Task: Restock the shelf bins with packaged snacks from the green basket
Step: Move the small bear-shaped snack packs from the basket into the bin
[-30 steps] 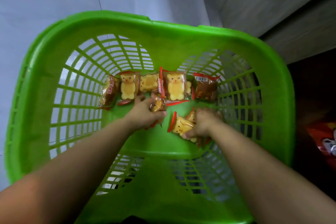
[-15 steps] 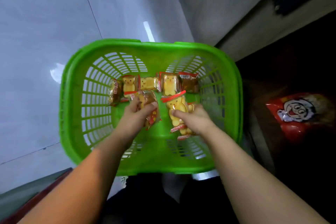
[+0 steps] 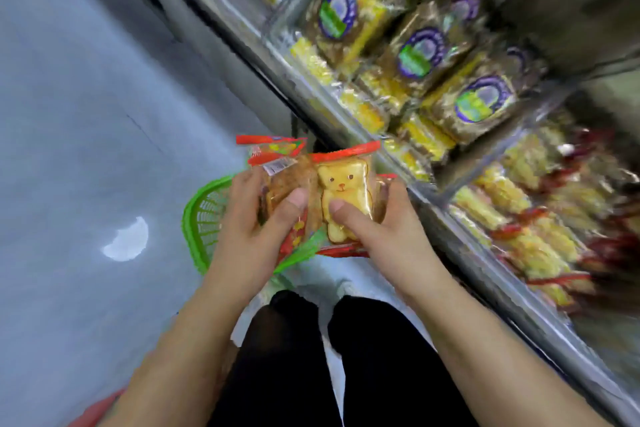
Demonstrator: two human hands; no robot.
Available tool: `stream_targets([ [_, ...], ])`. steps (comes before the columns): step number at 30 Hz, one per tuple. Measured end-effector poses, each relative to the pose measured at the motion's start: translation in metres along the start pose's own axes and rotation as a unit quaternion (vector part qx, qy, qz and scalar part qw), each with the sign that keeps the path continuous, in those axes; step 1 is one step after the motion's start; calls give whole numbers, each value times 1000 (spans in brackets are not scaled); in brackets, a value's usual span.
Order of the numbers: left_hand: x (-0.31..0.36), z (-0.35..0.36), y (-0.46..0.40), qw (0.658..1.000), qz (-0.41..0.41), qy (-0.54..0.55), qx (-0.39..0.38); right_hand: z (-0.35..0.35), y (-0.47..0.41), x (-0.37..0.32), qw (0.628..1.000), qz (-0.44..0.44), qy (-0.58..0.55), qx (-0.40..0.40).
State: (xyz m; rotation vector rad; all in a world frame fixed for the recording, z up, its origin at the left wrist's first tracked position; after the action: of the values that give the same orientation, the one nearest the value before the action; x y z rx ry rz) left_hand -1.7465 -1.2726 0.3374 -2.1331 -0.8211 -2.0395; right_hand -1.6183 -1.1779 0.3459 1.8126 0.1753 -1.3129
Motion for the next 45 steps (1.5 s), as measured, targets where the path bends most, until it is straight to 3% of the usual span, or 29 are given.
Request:
stream_targets([
  [7,93,120,-14,974,118,-54,-186,-136,98,-36,979,-91,-1,182],
  [13,87,223,-38,933,98,-125,-323,-231,133,32,965,21,75,251],
  [16,67,239,-48,931,73,-173,-313,-254,146,67,959,57,126,246],
  [19,54,244,-59,925,45,-209,-314,-261,148,84,952,52,235,190],
  [24,48,248,-68,929,3,-170,-328,-251,129,97,931,22,348,105],
  [27,44,245,-70,937,-32,-129,-322,-241,127,104,883,31,443,150],
  [32,44,242,-65,934,-38,-100,-342,-230,138,108,770,-52,567,286],
  [36,49,240,-65,932,-47,-74,-353,-219,129,103,698,-62,671,244],
  [38,50,239,-66,930,-52,-50,-359,-217,119,100,717,15,665,209],
  [41,51,238,-67,930,-53,-16,-363,-222,111,104,803,108,556,184],
  [45,48,236,-69,932,-61,8,-356,-223,116,98,849,82,484,196],
])
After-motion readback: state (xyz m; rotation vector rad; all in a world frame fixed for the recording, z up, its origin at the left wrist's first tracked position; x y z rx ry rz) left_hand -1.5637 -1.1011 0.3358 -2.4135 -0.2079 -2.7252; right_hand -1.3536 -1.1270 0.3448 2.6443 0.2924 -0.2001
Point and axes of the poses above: each hand's wrist, its own y-axis away from the middle knuckle, its own z-axis out of the palm, x = y × z, the point moved 2 cm from there along -y, towards the middle knuckle, and after that the axes turned 11 degrees about -x, right-handed, at the moved point
